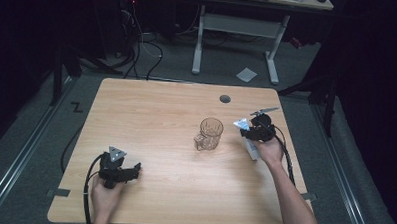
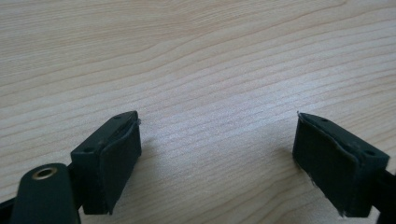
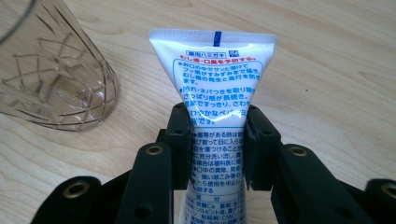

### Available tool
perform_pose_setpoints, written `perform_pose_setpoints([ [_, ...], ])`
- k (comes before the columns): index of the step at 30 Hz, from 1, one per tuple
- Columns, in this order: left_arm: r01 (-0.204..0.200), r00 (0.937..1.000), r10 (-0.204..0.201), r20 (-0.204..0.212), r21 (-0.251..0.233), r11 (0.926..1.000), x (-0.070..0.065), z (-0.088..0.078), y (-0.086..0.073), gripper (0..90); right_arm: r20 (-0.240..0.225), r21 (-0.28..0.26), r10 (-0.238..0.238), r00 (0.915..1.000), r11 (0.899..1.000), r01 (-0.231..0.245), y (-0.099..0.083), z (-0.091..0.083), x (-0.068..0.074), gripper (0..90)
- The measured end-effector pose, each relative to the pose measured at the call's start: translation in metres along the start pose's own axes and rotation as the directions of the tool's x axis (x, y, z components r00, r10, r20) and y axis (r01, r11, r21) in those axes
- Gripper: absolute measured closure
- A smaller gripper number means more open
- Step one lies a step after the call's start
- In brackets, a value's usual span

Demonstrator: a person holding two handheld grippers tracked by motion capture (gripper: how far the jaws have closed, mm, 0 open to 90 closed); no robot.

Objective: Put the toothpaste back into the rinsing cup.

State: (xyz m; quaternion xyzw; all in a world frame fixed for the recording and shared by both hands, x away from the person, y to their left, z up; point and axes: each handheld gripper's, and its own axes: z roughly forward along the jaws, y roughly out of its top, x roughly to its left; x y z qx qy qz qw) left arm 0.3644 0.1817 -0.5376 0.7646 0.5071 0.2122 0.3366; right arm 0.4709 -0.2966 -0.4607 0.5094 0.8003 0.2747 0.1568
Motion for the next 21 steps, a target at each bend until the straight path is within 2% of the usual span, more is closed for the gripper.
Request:
perform_pose_setpoints([
  [8, 0.001, 1.0000, -0.001, -0.001, 0.001, 1.0000, 0.000, 0.000, 0.000, 15.6, -0.017, -0.051, -0.030, 0.9994, 0.998, 0.029, 0.000, -0.015, 0.004, 68.0],
  [12, 0.002, 1.0000, -0.002, -0.002, 0.001, 1.0000, 0.000, 0.000, 0.000, 15.7, -0.040, -0.071, -0.032, 0.9987, 0.997, 0.029, -0.002, -0.021, 0.008, 68.0],
  [21, 0.002, 1.0000, -0.002, -0.003, 0.001, 1.0000, 0.000, 0.000, 0.000, 15.7, -0.074, -0.128, -0.066, 0.9951, 0.990, 0.056, -0.003, -0.037, 0.018, 68.0],
])
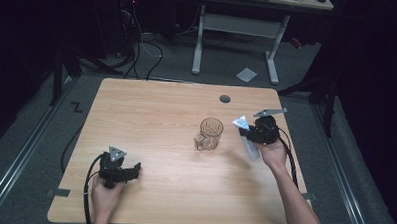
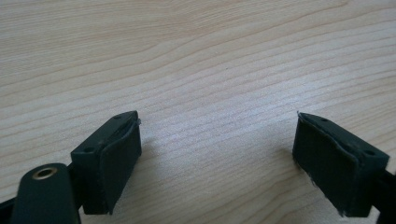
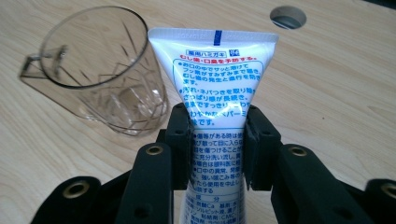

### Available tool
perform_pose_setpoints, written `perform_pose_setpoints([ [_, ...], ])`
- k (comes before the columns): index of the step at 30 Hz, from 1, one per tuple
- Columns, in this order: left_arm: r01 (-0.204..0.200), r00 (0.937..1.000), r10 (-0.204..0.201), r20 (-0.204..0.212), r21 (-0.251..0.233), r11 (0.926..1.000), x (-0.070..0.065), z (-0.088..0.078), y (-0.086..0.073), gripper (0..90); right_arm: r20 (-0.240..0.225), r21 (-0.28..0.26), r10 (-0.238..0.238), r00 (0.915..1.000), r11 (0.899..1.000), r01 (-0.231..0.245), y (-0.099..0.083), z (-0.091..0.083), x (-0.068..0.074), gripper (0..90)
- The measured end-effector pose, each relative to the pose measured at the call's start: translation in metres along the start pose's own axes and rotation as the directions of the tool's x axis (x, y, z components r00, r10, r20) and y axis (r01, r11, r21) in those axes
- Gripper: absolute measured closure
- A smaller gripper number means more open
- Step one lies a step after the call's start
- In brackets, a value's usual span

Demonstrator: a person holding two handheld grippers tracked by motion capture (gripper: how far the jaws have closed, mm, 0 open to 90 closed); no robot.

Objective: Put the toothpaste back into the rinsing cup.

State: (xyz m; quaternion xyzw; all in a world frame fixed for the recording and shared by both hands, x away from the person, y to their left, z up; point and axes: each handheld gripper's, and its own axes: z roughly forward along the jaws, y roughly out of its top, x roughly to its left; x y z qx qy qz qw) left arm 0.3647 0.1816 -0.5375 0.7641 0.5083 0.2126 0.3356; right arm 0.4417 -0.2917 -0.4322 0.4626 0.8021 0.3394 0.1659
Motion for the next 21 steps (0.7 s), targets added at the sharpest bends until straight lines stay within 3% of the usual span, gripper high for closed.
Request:
perform_pose_setpoints([
  [13, 0.001, 1.0000, -0.001, 0.000, -0.001, 1.0000, 0.000, 0.000, 0.000, 15.7, -0.081, -0.071, -0.052, 0.9953, 0.996, 0.046, 0.004, -0.020, 0.029, 67.9],
  [17, 0.001, 1.0000, -0.001, 0.000, -0.001, 1.0000, 0.000, 0.000, 0.000, 15.7, -0.140, -0.104, -0.058, 0.9884, 0.994, 0.044, 0.006, -0.025, 0.036, 67.9],
  [21, 0.000, 1.0000, 0.000, 0.000, 0.000, 1.0000, 0.000, 0.000, 0.000, 15.7, -0.161, -0.120, -0.072, 0.9844, 0.991, 0.053, 0.010, -0.027, 0.045, 67.9],
])
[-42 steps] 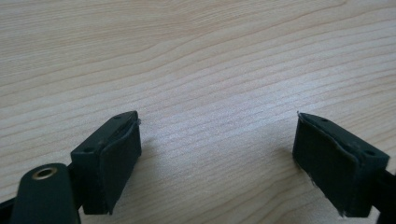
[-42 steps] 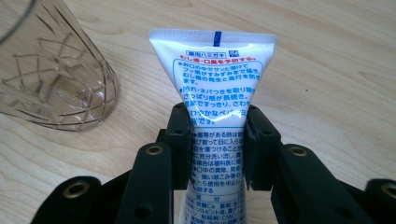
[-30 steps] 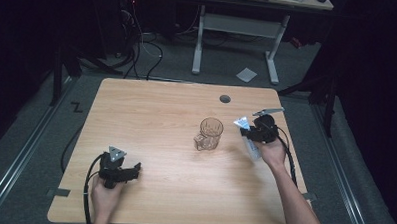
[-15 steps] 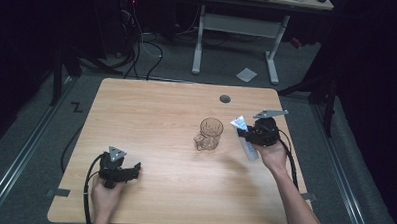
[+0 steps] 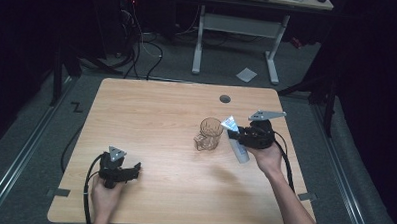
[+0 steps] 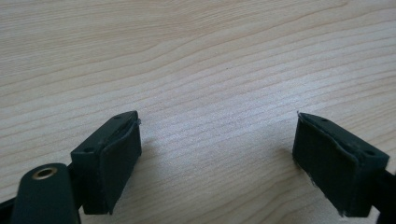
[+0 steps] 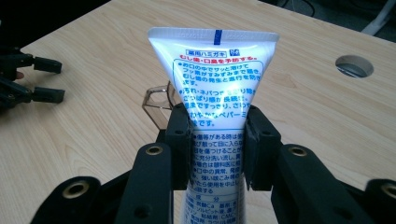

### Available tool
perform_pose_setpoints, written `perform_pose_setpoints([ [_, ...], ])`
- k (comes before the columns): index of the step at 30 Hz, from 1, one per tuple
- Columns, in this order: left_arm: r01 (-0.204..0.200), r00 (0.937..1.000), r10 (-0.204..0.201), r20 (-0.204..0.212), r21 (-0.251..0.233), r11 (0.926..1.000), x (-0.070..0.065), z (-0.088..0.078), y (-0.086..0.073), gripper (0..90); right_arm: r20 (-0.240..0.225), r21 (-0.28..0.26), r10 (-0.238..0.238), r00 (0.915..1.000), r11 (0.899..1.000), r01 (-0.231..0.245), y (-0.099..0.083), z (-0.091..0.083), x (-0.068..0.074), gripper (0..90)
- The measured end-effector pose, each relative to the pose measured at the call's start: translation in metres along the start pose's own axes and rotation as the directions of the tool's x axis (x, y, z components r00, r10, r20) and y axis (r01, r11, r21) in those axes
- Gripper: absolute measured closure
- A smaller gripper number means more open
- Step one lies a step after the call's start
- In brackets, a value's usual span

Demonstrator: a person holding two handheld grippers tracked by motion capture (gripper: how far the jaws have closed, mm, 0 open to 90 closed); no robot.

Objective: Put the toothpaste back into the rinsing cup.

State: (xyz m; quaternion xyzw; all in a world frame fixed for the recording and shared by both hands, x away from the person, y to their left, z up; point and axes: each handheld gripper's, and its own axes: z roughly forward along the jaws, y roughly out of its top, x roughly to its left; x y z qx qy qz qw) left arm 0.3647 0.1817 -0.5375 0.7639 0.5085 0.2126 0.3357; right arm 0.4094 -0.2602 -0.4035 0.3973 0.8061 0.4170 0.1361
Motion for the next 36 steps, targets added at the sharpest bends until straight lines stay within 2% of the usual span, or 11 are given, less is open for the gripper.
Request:
perform_pose_setpoints([
  [6, 0.000, 1.0000, 0.000, 0.000, 0.000, 1.0000, 0.000, 0.000, 0.000, 15.7, -0.011, -0.018, -0.023, 0.9997, 1.000, 0.023, 0.008, 0.000, 0.010, 67.8],
  [16, -0.001, 1.0000, 0.001, 0.001, 0.000, 1.0000, 0.000, 0.000, 0.000, 15.7, -0.023, -0.039, -0.038, 0.9990, 0.999, 0.037, 0.022, -0.002, 0.017, 67.7],
  [23, -0.001, 1.0000, 0.001, 0.001, 0.000, 1.0000, 0.000, 0.000, 0.000, 15.7, -0.032, -0.074, -0.051, 0.9982, 0.996, 0.048, 0.034, -0.002, 0.016, 67.5],
  [36, -0.001, 1.0000, 0.001, 0.001, -0.001, 1.0000, 0.000, 0.000, 0.000, 15.7, -0.007, -0.083, -0.049, 0.9988, 0.995, 0.048, 0.050, 0.011, 0.013, 67.3],
])
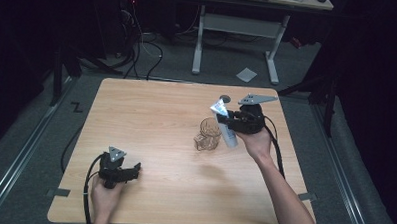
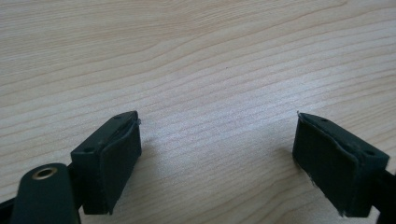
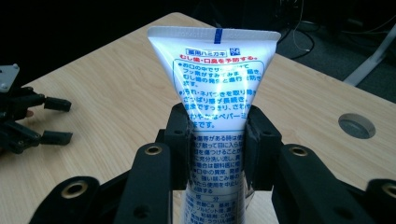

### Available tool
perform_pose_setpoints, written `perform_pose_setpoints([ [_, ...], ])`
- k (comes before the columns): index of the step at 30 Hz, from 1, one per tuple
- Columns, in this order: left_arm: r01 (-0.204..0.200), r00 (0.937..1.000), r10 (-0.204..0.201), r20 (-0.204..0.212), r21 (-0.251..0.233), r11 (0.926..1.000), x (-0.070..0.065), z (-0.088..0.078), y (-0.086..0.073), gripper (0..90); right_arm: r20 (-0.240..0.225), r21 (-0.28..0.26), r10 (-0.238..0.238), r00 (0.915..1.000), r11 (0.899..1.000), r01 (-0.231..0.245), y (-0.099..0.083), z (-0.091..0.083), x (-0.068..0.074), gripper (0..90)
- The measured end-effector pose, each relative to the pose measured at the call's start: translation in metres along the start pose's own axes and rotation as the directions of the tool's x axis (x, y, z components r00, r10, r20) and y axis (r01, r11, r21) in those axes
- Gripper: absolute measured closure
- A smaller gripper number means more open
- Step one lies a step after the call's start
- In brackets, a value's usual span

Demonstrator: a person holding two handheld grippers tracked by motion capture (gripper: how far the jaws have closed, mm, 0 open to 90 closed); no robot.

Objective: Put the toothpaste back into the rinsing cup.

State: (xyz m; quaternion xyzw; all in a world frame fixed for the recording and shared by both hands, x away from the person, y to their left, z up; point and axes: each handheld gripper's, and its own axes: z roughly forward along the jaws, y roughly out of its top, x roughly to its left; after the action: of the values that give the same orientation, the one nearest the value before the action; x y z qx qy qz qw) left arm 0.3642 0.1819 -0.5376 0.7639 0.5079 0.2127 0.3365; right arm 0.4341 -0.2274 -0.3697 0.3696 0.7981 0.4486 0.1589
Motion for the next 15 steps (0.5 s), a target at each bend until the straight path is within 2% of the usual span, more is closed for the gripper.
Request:
perform_pose_setpoints([
  [12, 0.000, 1.0000, 0.000, 0.001, 0.001, 1.0000, 0.000, 0.000, 0.000, 15.7, 0.017, -0.020, -0.007, 0.9998, 1.000, 0.007, 0.013, 0.010, 0.000, 67.0],
  [15, 0.001, 1.0000, -0.001, 0.000, 0.000, 1.0000, 0.000, 0.000, 0.000, 15.7, 0.015, -0.023, 0.007, 0.9999, 1.000, -0.007, 0.015, 0.015, -0.002, 66.9],
])
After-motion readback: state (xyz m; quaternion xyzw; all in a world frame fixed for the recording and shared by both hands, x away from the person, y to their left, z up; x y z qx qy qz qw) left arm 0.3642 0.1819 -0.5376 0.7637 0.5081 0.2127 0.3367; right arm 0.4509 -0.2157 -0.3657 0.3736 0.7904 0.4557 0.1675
